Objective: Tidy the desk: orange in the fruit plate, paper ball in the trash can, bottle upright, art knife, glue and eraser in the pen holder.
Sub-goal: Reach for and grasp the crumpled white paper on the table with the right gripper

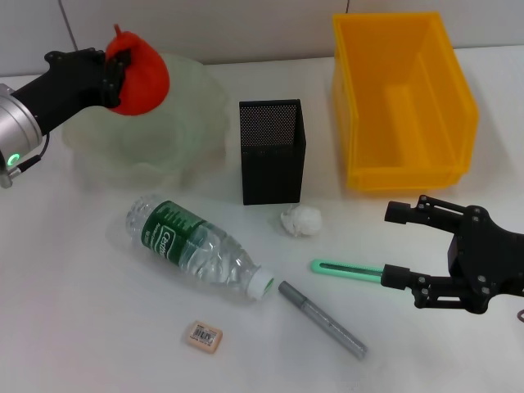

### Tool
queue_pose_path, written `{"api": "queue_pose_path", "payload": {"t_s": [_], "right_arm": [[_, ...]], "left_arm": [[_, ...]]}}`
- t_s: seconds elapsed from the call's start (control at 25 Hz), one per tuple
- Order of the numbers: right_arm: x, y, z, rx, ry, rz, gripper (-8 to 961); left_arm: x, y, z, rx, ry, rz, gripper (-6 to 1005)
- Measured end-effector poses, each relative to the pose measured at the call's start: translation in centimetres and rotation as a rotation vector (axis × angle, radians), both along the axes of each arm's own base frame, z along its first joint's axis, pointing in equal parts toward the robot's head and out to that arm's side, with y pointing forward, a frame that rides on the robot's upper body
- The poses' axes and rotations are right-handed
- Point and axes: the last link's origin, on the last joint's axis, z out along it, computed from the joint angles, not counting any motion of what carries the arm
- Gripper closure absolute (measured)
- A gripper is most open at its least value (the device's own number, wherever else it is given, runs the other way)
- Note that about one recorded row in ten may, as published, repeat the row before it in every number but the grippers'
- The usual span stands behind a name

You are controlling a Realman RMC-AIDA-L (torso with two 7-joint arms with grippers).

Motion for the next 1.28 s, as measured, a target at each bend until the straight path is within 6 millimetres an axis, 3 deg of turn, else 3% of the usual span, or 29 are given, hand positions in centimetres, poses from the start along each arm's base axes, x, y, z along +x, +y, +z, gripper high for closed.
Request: {"api": "queue_pose_path", "payload": {"t_s": [0.52,0.96,1.08,1.12,1.16,1.28], "right_arm": [[-0.1,0.1,0.0,0.002,0.001,0.003,170],[0.0,0.0,0.2,0.005,0.003,0.001,174],[0.1,-0.2,0.8,0.012,0.005,0.003,176],[0.1,-0.3,1.3,0.012,0.006,0.003,176],[0.0,-0.4,1.9,0.010,0.001,0.004,176],[-0.2,-0.6,3.6,0.000,-0.013,0.002,178]], "left_arm": [[-0.1,0.1,-0.8,0.005,0.017,0.011,802],[0.5,-0.9,0.2,-0.016,-0.043,-0.069,587],[0.7,-3.3,1.0,-0.085,-0.080,-0.186,462],[0.5,-6.3,1.0,-0.171,-0.062,-0.310,410],[0.5,-6.3,1.0,-0.171,-0.062,-0.310,357],[-0.4,-10.7,0.6,-0.279,-0.035,-0.438,235]]}}
